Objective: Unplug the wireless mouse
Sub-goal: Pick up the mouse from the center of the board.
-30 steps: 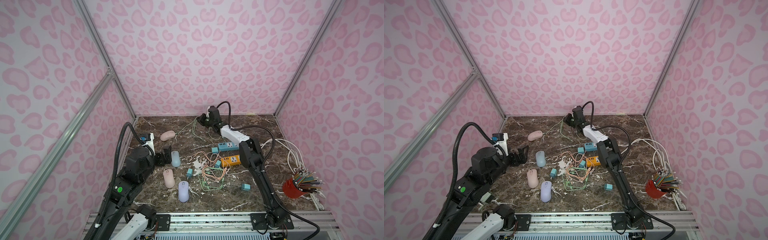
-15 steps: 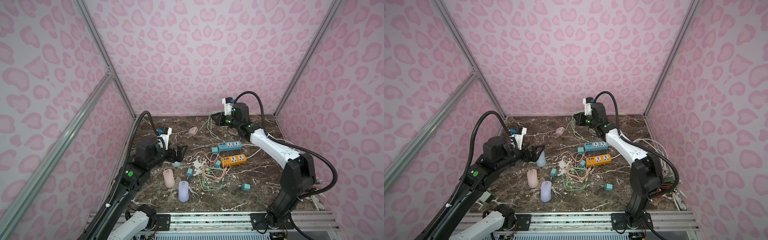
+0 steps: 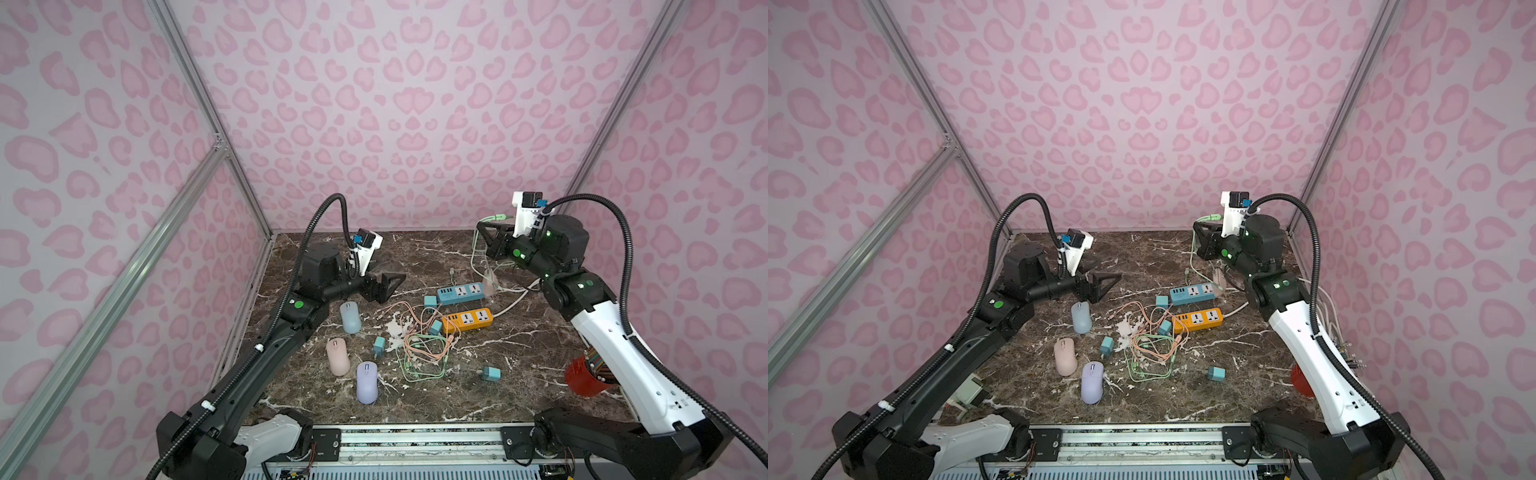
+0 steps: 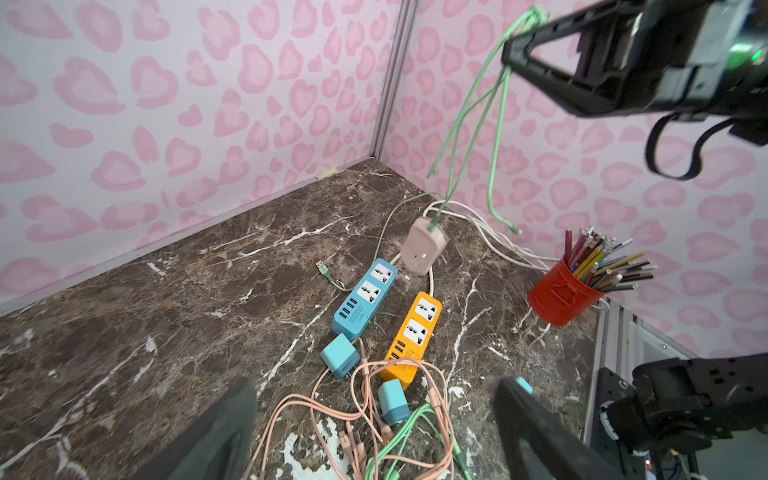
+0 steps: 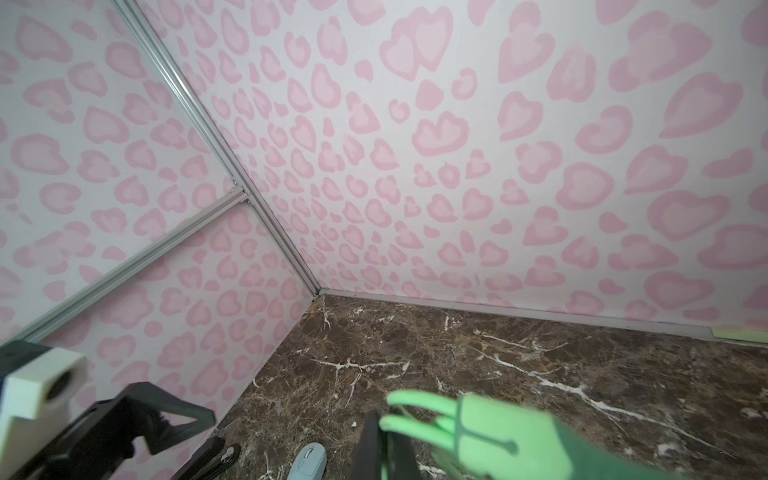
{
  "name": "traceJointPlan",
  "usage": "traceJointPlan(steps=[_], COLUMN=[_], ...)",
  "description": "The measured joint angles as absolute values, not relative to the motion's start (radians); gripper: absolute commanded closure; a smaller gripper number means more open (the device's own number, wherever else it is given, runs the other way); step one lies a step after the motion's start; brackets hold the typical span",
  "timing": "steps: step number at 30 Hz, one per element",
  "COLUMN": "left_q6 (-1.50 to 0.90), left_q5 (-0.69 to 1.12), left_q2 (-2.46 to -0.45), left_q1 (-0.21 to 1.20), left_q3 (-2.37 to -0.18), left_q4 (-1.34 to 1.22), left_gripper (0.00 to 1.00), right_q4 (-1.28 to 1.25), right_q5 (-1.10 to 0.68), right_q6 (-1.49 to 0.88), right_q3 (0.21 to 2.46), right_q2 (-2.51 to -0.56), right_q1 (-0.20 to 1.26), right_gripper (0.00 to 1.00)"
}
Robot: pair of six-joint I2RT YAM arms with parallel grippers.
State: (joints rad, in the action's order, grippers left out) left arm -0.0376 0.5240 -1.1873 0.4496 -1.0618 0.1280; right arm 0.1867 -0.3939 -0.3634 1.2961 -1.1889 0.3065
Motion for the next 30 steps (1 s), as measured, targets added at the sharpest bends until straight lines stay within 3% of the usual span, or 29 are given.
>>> traceJointPlan(steps=[11,30], left_q6=[0.029,0.103], left_q5=[0.658,0.635], left_q2=[-1.198,-1.237], left_q1=[0.450,0.570], left_q3=[-0.922,-0.841], left_q4=[-0.114,-0.204], left_gripper=[0.08,0.05], right_q4=[0.207,0.051], right_q5=[-0.467,-0.872], right_q6=[-0.401,-0.636], right_q3=[1.335,1.588], right_q2=[-1.161,-1.294], right_q1=[0.305,0.305], right_gripper=[1.00,1.00])
